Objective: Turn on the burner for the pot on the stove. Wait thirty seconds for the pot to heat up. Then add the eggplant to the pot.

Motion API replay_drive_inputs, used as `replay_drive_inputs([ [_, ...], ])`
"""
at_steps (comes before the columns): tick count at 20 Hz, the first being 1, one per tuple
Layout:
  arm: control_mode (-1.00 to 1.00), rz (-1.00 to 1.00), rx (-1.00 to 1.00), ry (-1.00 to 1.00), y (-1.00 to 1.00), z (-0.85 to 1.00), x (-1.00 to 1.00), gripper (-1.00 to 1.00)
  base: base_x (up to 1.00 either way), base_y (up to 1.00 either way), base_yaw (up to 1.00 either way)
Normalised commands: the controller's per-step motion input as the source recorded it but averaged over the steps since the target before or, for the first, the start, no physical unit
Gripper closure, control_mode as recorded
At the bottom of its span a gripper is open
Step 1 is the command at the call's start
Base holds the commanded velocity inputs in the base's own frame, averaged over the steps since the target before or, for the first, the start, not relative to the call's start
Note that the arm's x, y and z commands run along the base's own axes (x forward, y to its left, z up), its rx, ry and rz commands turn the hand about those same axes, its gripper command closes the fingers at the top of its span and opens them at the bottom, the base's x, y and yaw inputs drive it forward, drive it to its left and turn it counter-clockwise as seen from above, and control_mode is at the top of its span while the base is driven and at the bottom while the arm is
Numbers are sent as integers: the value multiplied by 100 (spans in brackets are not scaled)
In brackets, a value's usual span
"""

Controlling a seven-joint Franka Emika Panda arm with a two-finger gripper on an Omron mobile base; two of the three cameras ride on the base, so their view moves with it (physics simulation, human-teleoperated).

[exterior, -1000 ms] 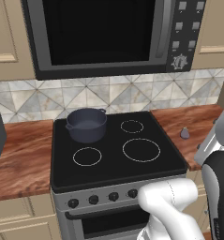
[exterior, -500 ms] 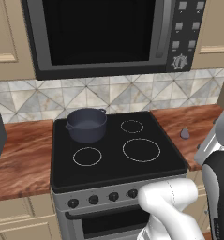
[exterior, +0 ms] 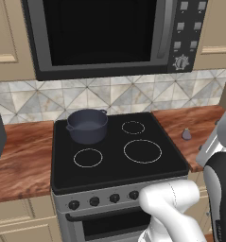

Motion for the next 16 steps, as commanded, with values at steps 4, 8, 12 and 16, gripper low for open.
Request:
replay_drive_inputs([
  [4, -100, 0, 0, 0, 0, 0, 0, -100, 0, 0, 0],
  [8, -100, 0, 0, 0, 0, 0, 0, -100, 0, 0, 0],
  [12, -100, 0, 0, 0, 0, 0, 0, -100, 0, 0, 0],
  [16, -100, 0, 0, 0, 0, 0, 0, -100, 0, 0, 0],
])
